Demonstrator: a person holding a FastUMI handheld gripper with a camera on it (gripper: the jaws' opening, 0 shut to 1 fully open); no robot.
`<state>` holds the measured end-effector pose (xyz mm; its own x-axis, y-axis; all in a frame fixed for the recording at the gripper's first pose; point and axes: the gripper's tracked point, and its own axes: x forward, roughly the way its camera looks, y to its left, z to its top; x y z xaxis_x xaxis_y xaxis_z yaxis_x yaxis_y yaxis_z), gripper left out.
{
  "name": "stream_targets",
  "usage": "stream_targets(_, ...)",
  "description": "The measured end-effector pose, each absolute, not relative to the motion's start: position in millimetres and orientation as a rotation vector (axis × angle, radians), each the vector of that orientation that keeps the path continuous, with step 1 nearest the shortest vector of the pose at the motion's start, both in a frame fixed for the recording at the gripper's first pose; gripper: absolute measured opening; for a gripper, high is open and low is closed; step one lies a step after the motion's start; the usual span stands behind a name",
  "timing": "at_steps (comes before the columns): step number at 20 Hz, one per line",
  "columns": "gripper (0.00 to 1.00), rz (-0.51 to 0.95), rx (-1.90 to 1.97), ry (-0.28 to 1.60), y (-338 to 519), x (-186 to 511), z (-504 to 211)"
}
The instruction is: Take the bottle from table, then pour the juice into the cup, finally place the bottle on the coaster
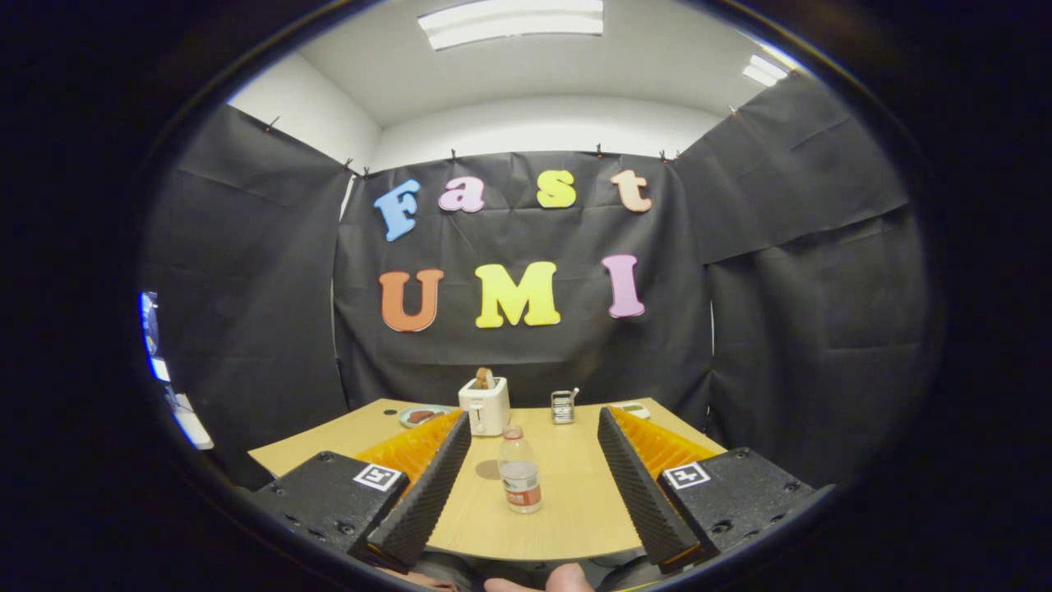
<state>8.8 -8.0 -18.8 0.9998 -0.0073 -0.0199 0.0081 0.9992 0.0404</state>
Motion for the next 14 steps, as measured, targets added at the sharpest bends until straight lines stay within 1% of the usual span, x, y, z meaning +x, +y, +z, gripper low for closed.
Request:
stream_targets(5, 1.0, -0.011, 0.025, -0.002, -5.0, 8.4, -15.3)
stream_targets(14, 1.0, -0.004, 0.019, 0.025, -8.0, 11.9, -29.7)
